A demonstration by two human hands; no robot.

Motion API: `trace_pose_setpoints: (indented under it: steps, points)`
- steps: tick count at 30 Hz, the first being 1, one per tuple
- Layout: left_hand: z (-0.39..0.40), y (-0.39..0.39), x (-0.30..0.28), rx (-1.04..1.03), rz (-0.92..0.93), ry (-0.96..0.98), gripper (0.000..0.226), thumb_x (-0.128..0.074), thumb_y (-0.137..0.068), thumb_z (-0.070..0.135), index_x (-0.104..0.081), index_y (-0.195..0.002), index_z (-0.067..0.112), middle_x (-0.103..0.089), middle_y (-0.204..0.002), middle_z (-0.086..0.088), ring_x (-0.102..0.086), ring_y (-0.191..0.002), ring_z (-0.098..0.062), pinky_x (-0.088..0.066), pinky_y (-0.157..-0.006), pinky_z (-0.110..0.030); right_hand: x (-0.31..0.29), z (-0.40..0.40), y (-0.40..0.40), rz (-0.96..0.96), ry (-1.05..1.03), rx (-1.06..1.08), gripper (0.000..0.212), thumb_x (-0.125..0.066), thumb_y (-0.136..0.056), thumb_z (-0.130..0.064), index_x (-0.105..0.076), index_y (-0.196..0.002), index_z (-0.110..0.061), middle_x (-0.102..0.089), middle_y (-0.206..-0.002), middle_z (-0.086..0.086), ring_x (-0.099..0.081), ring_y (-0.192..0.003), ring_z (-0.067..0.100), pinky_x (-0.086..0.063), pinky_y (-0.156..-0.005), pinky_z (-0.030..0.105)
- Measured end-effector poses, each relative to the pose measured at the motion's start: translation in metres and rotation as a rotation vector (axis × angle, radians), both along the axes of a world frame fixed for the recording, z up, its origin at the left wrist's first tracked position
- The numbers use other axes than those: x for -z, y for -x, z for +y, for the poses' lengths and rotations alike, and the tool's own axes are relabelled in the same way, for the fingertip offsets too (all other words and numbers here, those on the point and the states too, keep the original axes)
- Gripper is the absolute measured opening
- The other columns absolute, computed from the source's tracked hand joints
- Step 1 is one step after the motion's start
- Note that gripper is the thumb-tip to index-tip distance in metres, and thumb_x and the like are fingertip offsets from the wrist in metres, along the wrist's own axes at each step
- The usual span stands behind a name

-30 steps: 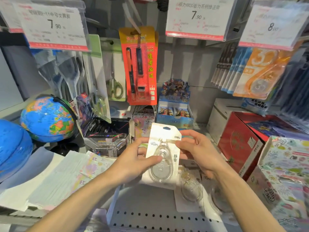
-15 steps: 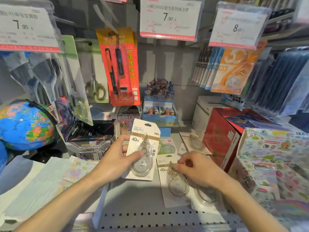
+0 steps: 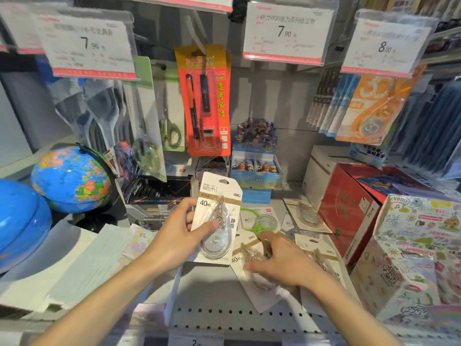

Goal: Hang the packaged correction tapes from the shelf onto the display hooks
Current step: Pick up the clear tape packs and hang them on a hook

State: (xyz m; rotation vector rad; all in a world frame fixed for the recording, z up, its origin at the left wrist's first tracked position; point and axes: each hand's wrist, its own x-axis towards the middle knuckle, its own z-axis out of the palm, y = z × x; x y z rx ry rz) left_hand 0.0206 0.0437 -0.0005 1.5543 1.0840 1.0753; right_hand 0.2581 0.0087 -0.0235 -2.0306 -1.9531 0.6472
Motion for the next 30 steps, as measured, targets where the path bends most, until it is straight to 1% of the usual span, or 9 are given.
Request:
trace_pose_setpoints:
  steps: [1,4,7,11,14,17,19,24,30]
  points:
    - [-0.001,0.000,-0.001,-0.003,-0.010,0.000,0.035,-0.074,-0.091,0.007,-0.056,-0.120,0.017,-0.082,-0.100,0.007,-0.076,-0.086,-0.005,-0.054,-0.072,-0.012,-0.001,0.001,0.001,0.060,0.017,0.011,0.081,-0.085,-0.073,-0.054,-0.056,-0.140,-0.019,-0.059,-0.097,-0.007,-0.059,-0.078,0.004,-0.047,-0.066,0.023]
    - [-0.003,0.002,-0.003,-0.008,-0.043,0.000,0.036,-0.074,-0.091,0.006,-0.057,-0.120,0.018,-0.082,-0.101,0.007,-0.077,-0.088,-0.007,-0.056,-0.075,-0.015,-0.005,0.007,0.001,0.178,0.021,0.029,0.071,-0.093,-0.065,-0.046,-0.067,-0.124,-0.017,-0.067,-0.109,0.003,-0.061,-0.087,0.013,-0.052,-0.075,0.028]
    - [-0.005,0.004,-0.007,-0.026,-0.088,-0.015,0.036,-0.075,-0.090,0.004,-0.058,-0.118,0.019,-0.082,-0.100,0.007,-0.077,-0.089,-0.007,-0.058,-0.077,-0.017,-0.011,0.011,0.001,0.298,0.023,0.032,0.072,-0.096,-0.066,-0.035,-0.059,-0.126,-0.021,-0.063,-0.093,-0.011,-0.060,-0.080,0.005,-0.048,-0.071,0.022]
    - [-0.010,0.008,-0.012,-0.011,-0.131,-0.030,0.036,-0.075,-0.090,0.006,-0.057,-0.117,0.021,-0.082,-0.101,0.005,-0.078,-0.093,-0.013,-0.061,-0.084,-0.024,-0.013,0.015,0.003,0.499,0.061,0.078,0.075,-0.095,-0.070,-0.019,-0.053,-0.131,-0.022,-0.074,-0.115,0.009,-0.070,-0.098,0.025,-0.059,-0.093,0.041]
    - [-0.015,0.011,-0.017,0.010,-0.159,-0.050,0.037,-0.074,-0.090,0.007,-0.057,-0.120,0.021,-0.082,-0.102,0.004,-0.078,-0.094,-0.015,-0.061,-0.082,-0.023,-0.016,0.014,0.006,0.663,-0.032,0.151,0.059,-0.090,-0.077,-0.008,-0.060,-0.128,-0.016,-0.082,-0.094,0.002,-0.076,-0.075,0.011,-0.058,-0.065,0.021]
    - [-0.017,0.012,-0.026,0.024,-0.180,-0.088,0.038,-0.075,-0.090,0.010,-0.057,-0.120,0.025,-0.082,-0.103,0.006,-0.078,-0.095,-0.012,-0.060,-0.082,-0.022,-0.027,0.008,0.001,0.788,-0.152,0.234,0.044,-0.085,-0.084,-0.010,-0.066,-0.123,-0.012,-0.084,-0.093,-0.001,-0.080,-0.084,0.014,-0.064,-0.076,0.033]
    - [-0.017,0.010,-0.034,0.029,-0.200,-0.107,0.039,-0.075,-0.090,0.009,-0.057,-0.121,0.024,-0.082,-0.103,0.006,-0.078,-0.095,-0.013,-0.061,-0.083,-0.023,-0.039,-0.003,-0.007,0.785,-0.235,0.248,0.040,-0.083,-0.087,-0.018,-0.064,-0.123,-0.022,-0.083,-0.101,0.000,-0.080,-0.092,0.019,-0.064,-0.084,0.043]
    - [-0.027,-0.007,-0.058,0.044,-0.253,-0.161,0.037,-0.074,-0.091,0.009,-0.058,-0.122,0.022,-0.082,-0.104,0.005,-0.078,-0.093,-0.013,-0.060,-0.075,-0.020,-0.079,-0.038,-0.031,0.726,-0.444,0.187,0.031,-0.079,-0.091,-0.031,-0.064,-0.114,-0.045,-0.078,-0.104,-0.021,-0.078,-0.085,0.003,-0.060,-0.061,0.026]
    - [-0.042,-0.040,-0.088,0.069,-0.198,-0.269,0.036,-0.074,-0.091,0.010,-0.059,-0.122,0.021,-0.081,-0.105,0.009,-0.077,-0.095,-0.010,-0.058,-0.076,-0.018,-0.129,-0.067,-0.075,0.733,-0.572,0.167,0.032,-0.074,-0.095,-0.021,-0.065,-0.123,-0.034,-0.081,-0.107,-0.011,-0.079,-0.096,0.015,-0.064,-0.080,0.046]
